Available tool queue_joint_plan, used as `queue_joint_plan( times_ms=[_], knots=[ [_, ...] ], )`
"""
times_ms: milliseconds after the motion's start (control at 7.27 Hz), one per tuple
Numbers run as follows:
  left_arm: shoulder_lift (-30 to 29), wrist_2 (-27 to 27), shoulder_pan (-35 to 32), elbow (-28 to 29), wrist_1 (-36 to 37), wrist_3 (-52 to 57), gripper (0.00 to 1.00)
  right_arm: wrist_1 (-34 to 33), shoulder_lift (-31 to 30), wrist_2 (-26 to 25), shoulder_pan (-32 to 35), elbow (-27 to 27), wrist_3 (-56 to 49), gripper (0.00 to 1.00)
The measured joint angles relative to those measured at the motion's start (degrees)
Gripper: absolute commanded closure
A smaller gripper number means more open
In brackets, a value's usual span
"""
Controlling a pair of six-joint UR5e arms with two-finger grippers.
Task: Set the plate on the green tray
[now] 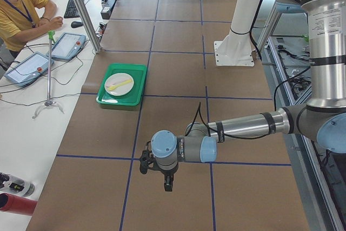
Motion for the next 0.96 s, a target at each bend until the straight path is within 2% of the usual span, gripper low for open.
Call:
queue_joint_plan(
  times_ms=[412,962],
  knots=[
    [-1.5,-4.5,0.1,-1.6,-0.6,0.1,0.0,0.0,0.0,0.0,0.0,0.0,0.0,0.0],
    [-5.7,-5.6,0.2,-2.9,-1.0,0.1,0.0,0.0,0.0,0.0,0.0,0.0,0.0,0.0]
  ],
)
